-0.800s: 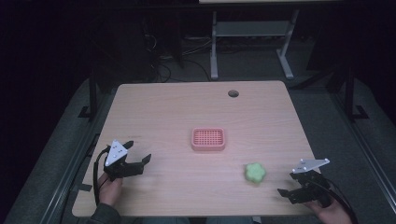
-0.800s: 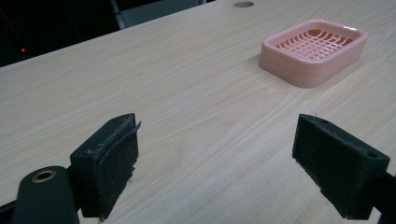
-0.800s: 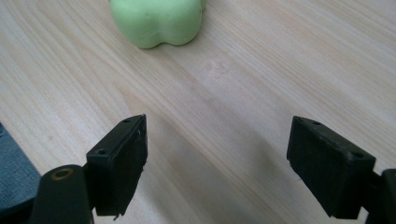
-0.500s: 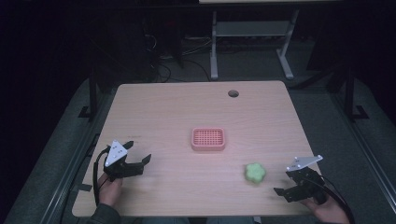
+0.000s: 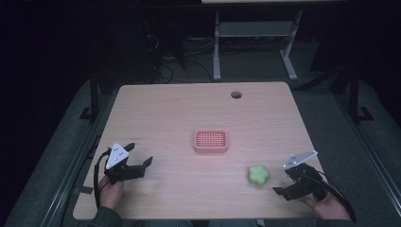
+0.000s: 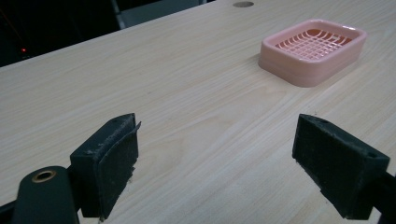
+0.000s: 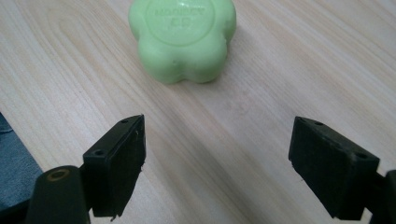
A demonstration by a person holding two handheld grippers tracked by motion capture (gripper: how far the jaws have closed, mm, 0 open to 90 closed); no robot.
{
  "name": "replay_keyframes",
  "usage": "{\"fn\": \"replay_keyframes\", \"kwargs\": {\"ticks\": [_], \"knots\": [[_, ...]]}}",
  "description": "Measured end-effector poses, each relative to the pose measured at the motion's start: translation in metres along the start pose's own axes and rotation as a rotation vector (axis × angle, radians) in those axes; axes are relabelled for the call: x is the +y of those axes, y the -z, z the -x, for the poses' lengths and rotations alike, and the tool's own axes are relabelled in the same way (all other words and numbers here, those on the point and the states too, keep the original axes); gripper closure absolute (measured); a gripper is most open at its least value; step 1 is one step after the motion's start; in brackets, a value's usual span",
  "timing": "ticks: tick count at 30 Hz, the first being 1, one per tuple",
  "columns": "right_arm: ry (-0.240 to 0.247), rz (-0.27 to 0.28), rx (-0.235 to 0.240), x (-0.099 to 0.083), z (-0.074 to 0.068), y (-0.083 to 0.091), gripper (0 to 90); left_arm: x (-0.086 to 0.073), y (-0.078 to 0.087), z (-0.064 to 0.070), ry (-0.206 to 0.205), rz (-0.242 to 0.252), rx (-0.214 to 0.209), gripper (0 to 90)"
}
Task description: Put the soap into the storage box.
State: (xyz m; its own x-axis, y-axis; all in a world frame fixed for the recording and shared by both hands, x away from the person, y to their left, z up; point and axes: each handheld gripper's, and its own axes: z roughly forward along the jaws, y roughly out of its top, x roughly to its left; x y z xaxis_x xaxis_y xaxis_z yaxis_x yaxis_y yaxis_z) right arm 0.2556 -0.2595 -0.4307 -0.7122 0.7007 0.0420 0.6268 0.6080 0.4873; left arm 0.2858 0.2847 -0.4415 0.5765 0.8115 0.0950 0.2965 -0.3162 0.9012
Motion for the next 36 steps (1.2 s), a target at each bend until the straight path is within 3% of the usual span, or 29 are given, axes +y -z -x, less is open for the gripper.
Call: {"fn": "replay_keyframes", "kwargs": {"ticks": [20,36], "knots": [[0.114,-0.074,0.002,0.047,-0.014,-0.009,18.3,0.0,0.002,-0.002,0.004,0.004,0.002,14.2],[0.185,-0.126,0.003,0.069,-0.018,-0.021,18.3,0.0,0.002,-0.002,0.007,0.009,0.0,14.2]]}}
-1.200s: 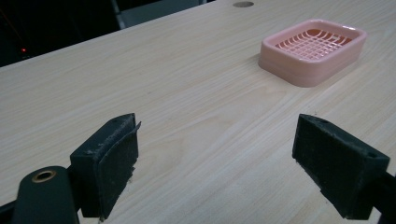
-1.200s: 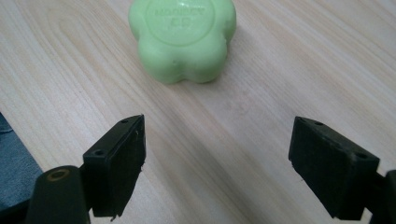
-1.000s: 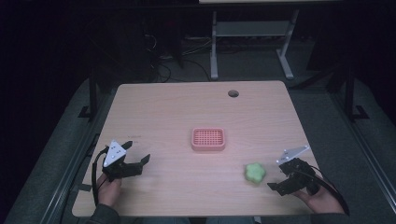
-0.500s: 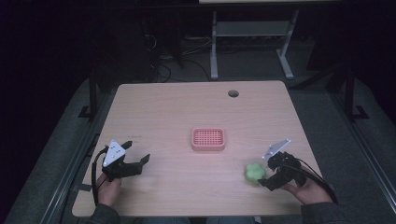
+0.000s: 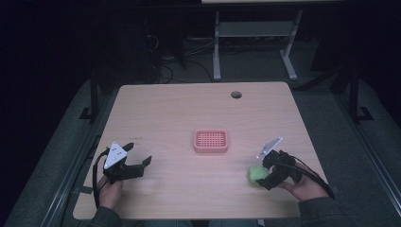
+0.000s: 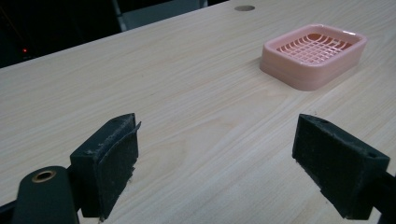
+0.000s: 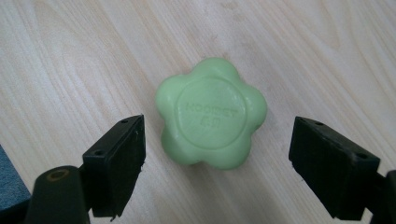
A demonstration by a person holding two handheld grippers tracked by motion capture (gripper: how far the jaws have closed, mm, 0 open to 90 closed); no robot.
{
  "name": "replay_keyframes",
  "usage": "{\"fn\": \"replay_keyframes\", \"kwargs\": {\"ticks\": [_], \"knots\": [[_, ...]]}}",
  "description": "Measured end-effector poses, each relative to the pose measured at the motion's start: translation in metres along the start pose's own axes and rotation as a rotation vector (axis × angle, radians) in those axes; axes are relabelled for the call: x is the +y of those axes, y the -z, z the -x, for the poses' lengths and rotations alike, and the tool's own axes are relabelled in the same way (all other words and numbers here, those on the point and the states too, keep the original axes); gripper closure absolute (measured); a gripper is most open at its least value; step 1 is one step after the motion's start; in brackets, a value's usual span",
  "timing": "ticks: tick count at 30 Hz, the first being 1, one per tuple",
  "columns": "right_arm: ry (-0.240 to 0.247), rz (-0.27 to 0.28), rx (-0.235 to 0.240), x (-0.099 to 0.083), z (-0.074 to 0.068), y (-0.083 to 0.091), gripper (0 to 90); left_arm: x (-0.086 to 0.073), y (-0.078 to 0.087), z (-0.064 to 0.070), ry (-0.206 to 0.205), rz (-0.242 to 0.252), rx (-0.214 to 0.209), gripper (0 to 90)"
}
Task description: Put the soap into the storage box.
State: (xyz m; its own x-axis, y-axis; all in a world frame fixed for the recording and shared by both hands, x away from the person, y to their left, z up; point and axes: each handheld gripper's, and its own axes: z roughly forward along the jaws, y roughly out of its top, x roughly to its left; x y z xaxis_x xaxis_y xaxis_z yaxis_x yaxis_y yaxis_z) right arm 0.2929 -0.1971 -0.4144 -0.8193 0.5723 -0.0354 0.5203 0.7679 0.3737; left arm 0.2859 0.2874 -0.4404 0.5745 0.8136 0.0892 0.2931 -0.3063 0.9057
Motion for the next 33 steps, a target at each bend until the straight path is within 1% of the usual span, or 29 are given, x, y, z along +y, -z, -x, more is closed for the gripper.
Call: {"fn": "replay_keyframes", "kwargs": {"ticks": [11,12,14,19,27,28,30,33], "knots": [[0.015,-0.044,0.022,0.006,0.0,-0.012,18.4,0.0,0.0,0.0,-0.002,-0.007,0.0,14.2],[0.018,-0.048,0.013,0.007,0.0,-0.013,18.3,0.0,0.0,0.0,-0.001,-0.008,0.0,14.1],[0.02,-0.056,0.021,0.007,0.0,-0.015,18.3,0.0,0.0,0.0,0.0,-0.001,0.0,14.1],[0.035,-0.075,0.017,0.011,-0.001,-0.02,18.3,0.0,0.0,0.0,0.0,-0.002,0.0,14.2],[0.042,-0.108,0.024,0.014,-0.001,-0.028,18.3,0.0,0.0,0.0,-0.001,-0.002,0.0,14.2],[0.051,-0.111,0.02,0.015,-0.001,-0.03,18.4,0.0,0.0,0.0,-0.001,-0.002,0.0,14.1],[0.047,-0.121,0.026,0.016,-0.001,-0.031,18.4,0.0,0.0,0.0,0.0,-0.001,0.002,14.1],[0.052,-0.126,0.034,0.017,0.0,-0.034,19.0,0.0,0.0,0.0,0.001,0.0,0.002,14.1]]}}
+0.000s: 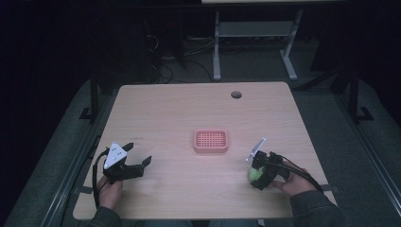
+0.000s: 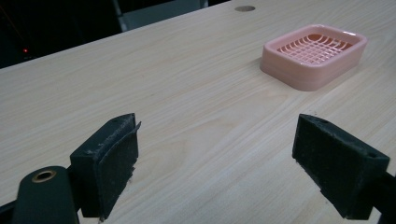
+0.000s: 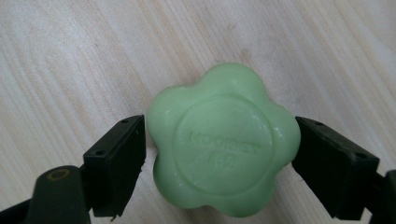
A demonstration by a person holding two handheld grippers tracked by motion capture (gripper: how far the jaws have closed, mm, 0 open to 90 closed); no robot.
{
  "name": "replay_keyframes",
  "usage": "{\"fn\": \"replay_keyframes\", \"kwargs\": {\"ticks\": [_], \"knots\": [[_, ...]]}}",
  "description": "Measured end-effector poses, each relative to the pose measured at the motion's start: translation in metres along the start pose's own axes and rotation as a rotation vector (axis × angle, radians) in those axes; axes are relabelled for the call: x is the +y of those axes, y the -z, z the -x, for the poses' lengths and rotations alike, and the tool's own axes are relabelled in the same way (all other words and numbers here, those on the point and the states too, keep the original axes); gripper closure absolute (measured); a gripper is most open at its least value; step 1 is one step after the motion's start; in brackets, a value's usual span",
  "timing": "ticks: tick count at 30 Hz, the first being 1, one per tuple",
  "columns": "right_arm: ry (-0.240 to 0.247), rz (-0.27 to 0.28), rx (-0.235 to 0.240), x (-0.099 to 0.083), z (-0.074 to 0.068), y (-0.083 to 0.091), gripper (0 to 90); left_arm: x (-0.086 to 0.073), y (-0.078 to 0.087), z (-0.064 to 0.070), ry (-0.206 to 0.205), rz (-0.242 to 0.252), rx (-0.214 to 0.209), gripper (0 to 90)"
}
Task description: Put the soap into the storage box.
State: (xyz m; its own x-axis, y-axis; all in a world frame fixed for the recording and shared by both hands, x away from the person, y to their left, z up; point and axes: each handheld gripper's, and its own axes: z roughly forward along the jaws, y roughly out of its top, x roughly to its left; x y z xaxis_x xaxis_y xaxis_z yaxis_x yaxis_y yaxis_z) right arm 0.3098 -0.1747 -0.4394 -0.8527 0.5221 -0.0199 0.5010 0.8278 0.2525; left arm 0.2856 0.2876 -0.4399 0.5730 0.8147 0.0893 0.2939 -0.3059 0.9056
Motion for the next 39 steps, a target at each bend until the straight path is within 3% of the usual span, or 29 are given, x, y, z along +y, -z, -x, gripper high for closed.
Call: {"fn": "replay_keyframes", "kwargs": {"ticks": [19,39], "knots": [[0.007,-0.042,0.006,0.0039,0.0007,-0.0059,22.9,0.0002,0.0004,-0.0002,0.001,-0.002,0.0,14.2],[0.015,-0.041,0.001,0.003,0.0009,-0.0046,25.0,0.0002,0.0009,-0.0003,0.002,-0.002,0.002,14.1]]}}
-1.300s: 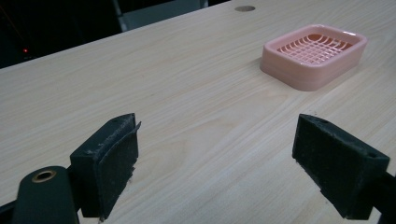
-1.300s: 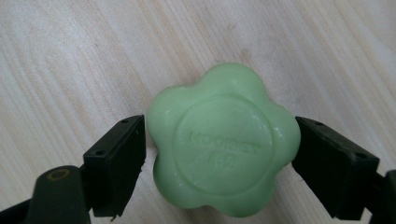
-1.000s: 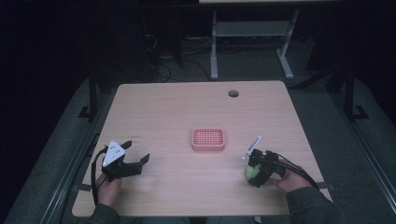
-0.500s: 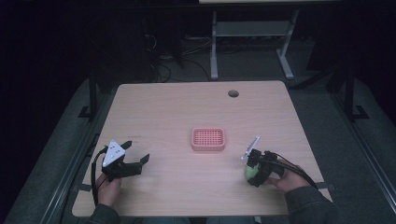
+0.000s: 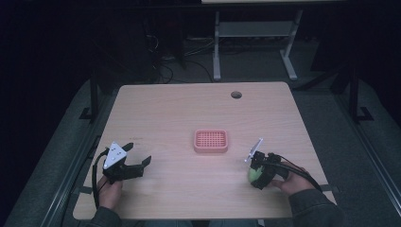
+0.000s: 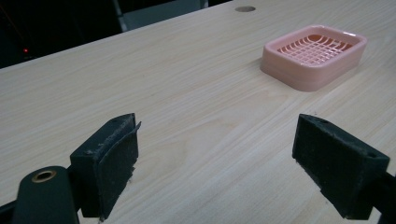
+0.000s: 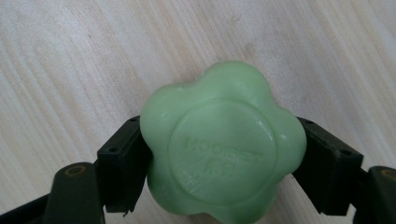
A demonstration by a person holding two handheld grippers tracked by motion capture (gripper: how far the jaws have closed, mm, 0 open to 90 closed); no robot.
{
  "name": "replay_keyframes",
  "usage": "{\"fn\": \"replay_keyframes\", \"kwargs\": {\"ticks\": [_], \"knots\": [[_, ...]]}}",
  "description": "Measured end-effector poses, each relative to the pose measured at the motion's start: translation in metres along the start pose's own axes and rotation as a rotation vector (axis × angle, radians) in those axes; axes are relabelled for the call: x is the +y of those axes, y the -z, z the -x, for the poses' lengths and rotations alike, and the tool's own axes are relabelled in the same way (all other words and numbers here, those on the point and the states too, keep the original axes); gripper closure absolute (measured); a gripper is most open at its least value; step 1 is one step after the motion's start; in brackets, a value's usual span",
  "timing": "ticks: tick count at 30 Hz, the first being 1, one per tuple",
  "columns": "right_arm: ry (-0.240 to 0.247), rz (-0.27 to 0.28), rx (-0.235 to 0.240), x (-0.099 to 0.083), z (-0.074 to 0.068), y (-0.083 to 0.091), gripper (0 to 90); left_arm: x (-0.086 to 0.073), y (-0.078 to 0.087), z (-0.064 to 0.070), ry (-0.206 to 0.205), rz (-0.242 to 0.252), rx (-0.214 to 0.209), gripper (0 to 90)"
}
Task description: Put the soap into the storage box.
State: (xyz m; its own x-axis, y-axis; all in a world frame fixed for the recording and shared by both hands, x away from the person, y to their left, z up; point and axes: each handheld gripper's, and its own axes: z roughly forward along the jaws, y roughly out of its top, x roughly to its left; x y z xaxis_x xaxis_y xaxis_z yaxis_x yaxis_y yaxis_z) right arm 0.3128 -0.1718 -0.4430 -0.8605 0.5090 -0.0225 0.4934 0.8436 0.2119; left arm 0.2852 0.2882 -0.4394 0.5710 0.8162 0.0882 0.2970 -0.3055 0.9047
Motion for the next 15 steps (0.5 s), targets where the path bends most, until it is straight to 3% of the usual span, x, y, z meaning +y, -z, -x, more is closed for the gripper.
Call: {"fn": "replay_keyframes", "kwargs": {"ticks": [15], "knots": [[0.003,0.022,0.014,-0.0002,-0.0004,0.0028,26.4,-0.0001,0.0003,-0.0001,0.003,0.003,0.0,14.2]]}}
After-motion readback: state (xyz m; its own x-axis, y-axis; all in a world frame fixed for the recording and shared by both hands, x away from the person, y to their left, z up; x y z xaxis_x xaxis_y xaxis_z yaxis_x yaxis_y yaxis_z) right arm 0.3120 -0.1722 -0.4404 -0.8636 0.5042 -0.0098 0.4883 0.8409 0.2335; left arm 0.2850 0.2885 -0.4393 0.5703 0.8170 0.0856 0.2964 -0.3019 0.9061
